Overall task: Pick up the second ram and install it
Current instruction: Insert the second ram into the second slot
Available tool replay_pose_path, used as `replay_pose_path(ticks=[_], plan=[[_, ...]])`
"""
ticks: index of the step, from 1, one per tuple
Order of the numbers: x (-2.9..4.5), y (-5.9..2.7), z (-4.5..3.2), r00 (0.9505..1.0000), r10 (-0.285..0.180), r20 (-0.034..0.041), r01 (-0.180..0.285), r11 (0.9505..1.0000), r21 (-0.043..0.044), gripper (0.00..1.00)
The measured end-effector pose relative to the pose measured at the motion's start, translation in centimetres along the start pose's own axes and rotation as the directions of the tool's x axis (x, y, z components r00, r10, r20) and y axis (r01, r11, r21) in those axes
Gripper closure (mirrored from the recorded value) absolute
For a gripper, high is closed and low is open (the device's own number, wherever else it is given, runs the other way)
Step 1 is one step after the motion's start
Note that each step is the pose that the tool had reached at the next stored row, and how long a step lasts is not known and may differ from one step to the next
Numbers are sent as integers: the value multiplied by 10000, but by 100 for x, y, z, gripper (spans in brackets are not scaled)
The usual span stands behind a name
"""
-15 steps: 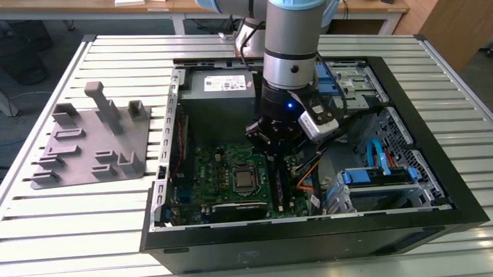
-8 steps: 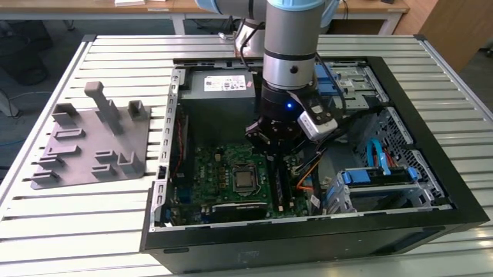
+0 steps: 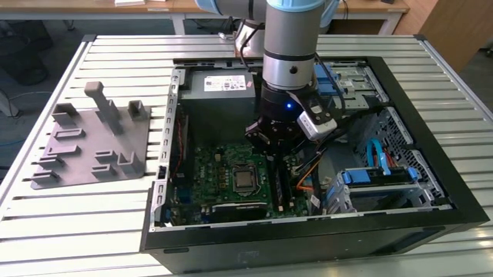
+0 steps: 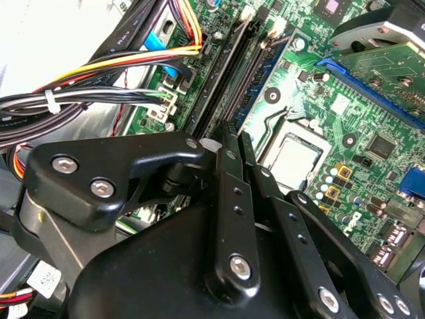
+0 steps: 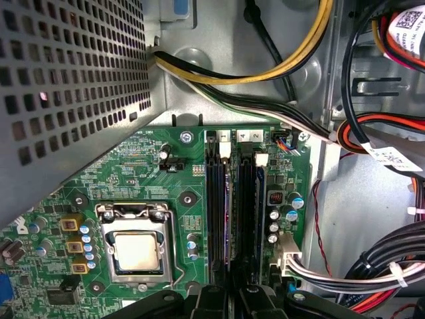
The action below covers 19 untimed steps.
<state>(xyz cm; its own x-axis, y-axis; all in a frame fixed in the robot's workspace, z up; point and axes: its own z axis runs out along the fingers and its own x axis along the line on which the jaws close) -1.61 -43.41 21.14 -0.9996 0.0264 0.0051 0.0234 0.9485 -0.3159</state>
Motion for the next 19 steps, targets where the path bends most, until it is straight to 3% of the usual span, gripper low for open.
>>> replay_pose_path(ticks=[19], plan=[[19, -3, 8, 10000, -88, 30, 88, 10000, 12, 86]])
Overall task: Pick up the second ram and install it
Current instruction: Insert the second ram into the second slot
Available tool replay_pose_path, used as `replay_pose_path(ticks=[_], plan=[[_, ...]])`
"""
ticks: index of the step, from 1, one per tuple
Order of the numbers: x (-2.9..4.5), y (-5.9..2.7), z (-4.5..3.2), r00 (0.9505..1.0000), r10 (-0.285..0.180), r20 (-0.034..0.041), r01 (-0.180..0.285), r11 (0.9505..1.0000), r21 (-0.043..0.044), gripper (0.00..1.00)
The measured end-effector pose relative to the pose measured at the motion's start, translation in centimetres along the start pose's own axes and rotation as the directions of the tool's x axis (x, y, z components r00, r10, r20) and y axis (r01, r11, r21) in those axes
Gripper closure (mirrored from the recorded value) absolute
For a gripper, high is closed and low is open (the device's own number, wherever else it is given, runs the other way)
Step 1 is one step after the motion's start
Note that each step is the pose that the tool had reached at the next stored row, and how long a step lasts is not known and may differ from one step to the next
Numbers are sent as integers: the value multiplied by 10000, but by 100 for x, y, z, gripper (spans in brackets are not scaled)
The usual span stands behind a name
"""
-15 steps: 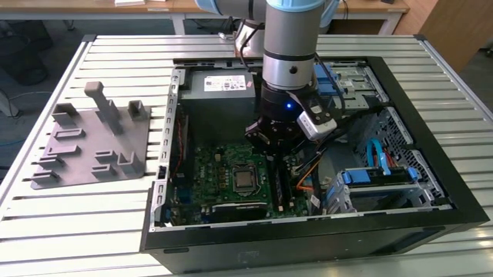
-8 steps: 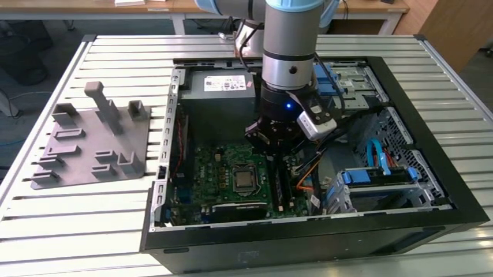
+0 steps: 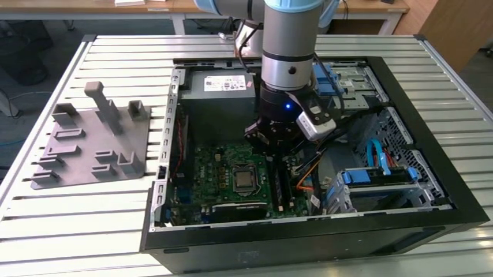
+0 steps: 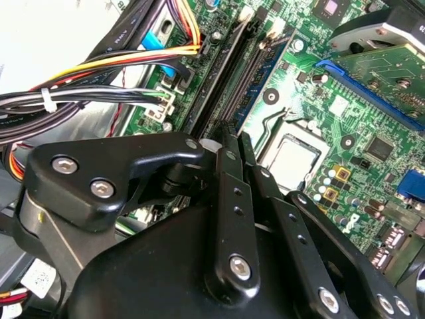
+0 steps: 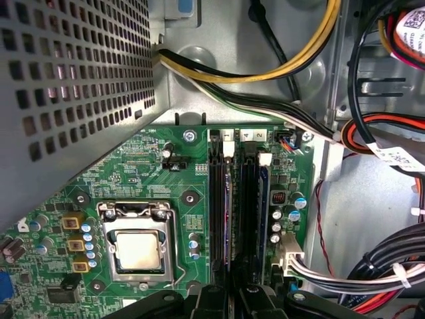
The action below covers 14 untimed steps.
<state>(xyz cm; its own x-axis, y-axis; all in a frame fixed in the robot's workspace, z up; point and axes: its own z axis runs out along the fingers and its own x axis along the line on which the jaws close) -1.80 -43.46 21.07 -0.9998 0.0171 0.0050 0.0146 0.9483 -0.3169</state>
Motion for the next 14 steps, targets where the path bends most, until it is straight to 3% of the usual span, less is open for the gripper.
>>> replay_pose_path(ticks=[14], plan=[[1, 40, 34, 10000, 1, 0, -1, 10000, 18, 86]])
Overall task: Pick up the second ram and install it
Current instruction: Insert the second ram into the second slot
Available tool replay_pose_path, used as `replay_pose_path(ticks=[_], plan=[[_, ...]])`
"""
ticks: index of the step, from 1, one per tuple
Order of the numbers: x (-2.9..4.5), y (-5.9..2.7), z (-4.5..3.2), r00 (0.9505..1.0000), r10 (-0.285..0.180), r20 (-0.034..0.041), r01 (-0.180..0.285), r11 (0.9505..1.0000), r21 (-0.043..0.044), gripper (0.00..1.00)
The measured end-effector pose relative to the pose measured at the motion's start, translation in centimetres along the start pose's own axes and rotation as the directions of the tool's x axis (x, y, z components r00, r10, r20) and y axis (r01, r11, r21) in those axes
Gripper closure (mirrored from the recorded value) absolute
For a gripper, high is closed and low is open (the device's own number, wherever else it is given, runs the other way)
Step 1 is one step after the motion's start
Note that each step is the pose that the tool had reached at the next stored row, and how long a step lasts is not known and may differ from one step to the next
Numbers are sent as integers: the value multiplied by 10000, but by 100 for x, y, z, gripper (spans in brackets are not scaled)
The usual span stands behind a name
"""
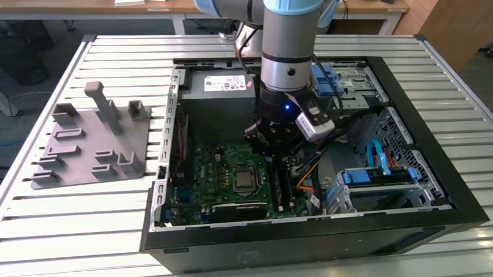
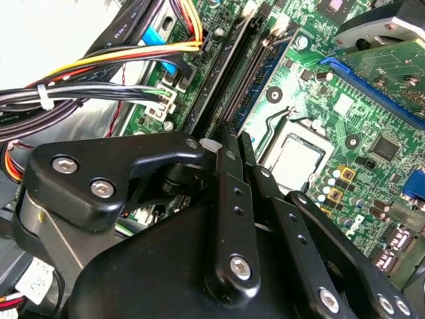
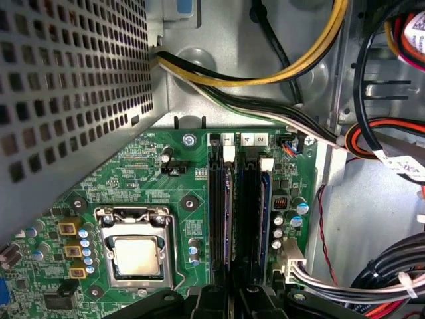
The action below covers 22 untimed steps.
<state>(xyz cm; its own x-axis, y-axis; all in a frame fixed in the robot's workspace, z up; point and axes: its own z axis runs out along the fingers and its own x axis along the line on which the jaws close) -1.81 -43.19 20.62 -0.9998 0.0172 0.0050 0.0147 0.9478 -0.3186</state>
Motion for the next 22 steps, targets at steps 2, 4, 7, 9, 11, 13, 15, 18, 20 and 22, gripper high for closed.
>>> replay_pose_path(ticks=[2, 4, 7, 9, 11, 13, 15, 18, 20, 22], plan=[[0, 4, -1, 10000, -2, 0, 2, 10000, 0, 86], [0, 4, -1, 10000, -1, -1, 1, 10000, 1, 86], [0, 5, 2, 10000, 0, 0, 0, 10000, 1, 86], [0, 6, 4, 10000, 0, 0, 0, 10000, 1, 86], [0, 7, 6, 10000, 0, -1, 0, 10000, 1, 86], [0, 7, 7, 10000, 0, 0, 0, 10000, 0, 86], [0, 8, 8, 10000, 0, 0, 0, 10000, 0, 86], [0, 9, 13, 10000, -2, 1, 2, 10000, -1, 86], [0, 11, 18, 10000, -5, 2, 5, 10000, -1, 86], [-2, 13, 23, 10000, -11, 4, 11, 10000, 2, 86]])
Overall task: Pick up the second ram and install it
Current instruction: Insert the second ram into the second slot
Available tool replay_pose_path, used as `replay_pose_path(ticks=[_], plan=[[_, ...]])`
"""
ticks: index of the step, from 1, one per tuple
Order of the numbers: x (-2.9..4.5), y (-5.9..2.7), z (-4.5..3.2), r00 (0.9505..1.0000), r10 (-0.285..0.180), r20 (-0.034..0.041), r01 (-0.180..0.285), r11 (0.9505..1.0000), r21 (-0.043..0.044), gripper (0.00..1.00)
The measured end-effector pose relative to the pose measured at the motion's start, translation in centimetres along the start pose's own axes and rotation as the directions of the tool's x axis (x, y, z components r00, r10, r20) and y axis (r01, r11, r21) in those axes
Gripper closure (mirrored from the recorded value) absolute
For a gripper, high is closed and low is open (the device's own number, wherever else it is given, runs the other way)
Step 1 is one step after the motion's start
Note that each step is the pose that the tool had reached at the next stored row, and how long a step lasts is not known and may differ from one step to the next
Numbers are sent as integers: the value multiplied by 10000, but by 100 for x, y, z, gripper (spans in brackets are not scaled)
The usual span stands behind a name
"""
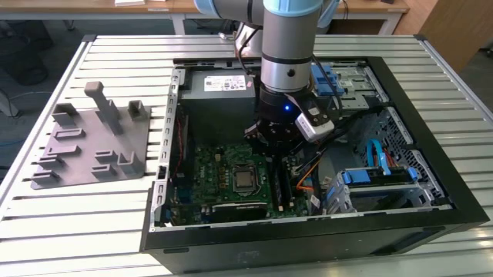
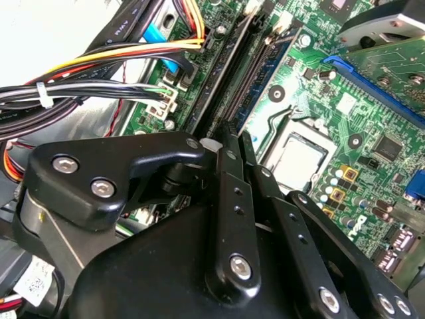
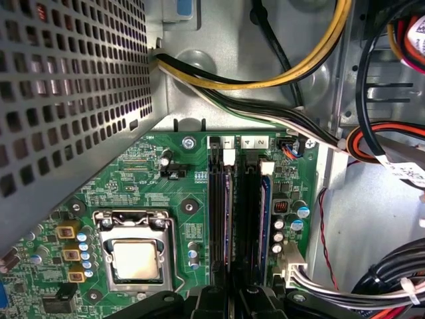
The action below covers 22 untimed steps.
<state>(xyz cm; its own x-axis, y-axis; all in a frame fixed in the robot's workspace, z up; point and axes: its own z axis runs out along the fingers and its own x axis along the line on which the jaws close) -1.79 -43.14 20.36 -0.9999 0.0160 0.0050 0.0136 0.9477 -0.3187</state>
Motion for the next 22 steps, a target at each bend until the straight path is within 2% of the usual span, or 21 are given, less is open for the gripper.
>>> replay_pose_path(ticks=[13, 22], plan=[[-2, -3, -7, 9999, -96, 30, 96, 10000, 10, 86], [-2, 10, 32, 9999, -103, 33, 103, 9999, 8, 86]])
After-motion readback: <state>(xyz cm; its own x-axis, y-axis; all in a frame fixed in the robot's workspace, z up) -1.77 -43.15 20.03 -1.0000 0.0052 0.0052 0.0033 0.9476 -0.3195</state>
